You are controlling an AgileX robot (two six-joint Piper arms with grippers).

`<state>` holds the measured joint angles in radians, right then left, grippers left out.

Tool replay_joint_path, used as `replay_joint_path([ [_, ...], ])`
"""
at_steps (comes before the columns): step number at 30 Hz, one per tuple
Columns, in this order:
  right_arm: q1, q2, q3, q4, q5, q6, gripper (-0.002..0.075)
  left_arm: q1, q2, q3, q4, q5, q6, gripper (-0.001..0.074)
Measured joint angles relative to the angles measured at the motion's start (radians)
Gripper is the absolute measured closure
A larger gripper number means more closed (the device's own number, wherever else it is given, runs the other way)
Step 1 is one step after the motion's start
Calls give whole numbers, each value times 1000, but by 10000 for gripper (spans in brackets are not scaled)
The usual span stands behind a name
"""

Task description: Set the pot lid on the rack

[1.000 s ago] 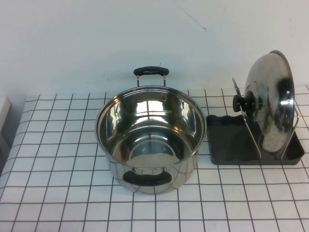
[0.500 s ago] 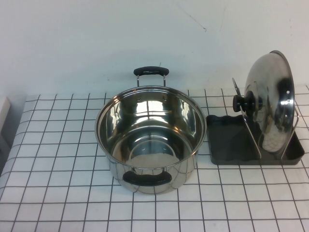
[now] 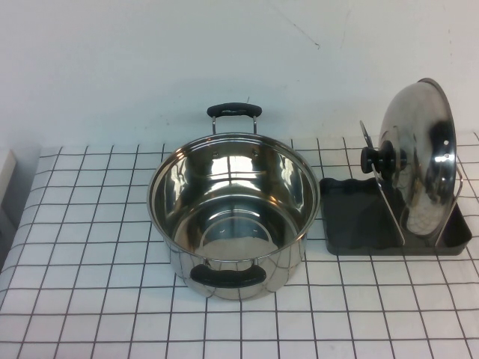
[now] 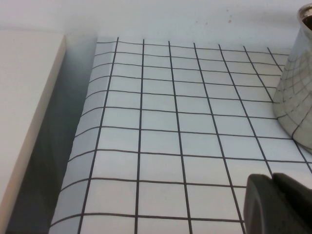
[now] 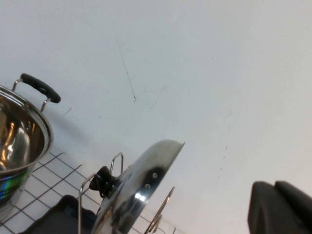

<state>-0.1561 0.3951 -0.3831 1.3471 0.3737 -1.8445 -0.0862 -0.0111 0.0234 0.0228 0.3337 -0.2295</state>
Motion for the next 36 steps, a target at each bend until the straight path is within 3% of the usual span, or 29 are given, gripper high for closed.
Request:
replay_joint_path([
  [12,0,-14,1,18,-46,0,726,0,0,0,0,0,0,738],
  [15,0,-53,9,-31,-80,71,726,0,0,0,0,0,0,737],
  [18,0,-139,43,-253,-105,347,726,0,0,0,0,0,0,737],
  [25,0,-305,199,-1008,-49,1171,726,0,0,0,0,0,0,737],
  [27,0,-334,247,-1148,-44,1360,726,0,0,0,0,0,0,737],
  [30,0,-372,329,-1252,-78,1489,726,0,0,0,0,0,0,737],
  [36,0,-407,409,-1325,-128,1540,726,0,0,0,0,0,0,738],
])
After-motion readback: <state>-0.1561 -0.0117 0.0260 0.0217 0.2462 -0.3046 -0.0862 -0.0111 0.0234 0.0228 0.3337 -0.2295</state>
